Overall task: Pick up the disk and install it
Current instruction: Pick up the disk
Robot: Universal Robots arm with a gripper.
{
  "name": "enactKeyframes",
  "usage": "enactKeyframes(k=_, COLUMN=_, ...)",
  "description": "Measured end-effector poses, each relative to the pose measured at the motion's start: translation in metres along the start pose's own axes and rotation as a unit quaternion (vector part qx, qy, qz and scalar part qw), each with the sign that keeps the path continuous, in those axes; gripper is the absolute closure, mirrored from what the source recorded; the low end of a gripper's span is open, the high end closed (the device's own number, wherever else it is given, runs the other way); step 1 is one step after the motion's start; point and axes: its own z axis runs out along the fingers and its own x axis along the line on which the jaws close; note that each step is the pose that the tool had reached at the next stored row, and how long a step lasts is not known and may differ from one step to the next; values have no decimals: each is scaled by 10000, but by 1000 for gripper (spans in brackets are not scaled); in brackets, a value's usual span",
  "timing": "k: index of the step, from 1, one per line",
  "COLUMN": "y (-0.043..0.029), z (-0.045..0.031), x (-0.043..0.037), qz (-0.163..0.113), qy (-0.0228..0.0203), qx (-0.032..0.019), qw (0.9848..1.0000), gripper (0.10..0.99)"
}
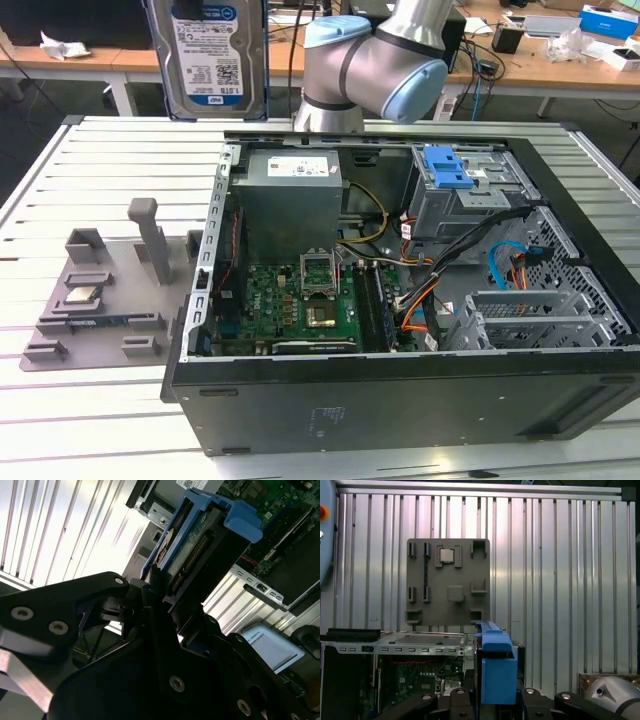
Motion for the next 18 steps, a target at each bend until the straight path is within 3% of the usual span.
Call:
enactKeyframes(k=3, y=-138, z=-6, x=1, qz=0, qy=0, qx=0, qw=10000, gripper=722)
enactKeyframes(k=9, y=-339, z=-16, x=4, qz=0, qy=0, qx=0, qw=10000, gripper=722)
enactKeyframes(k=18, y=-598, z=-29, x=6, qz=0, qy=0, qx=0, qw=10000, gripper=722)
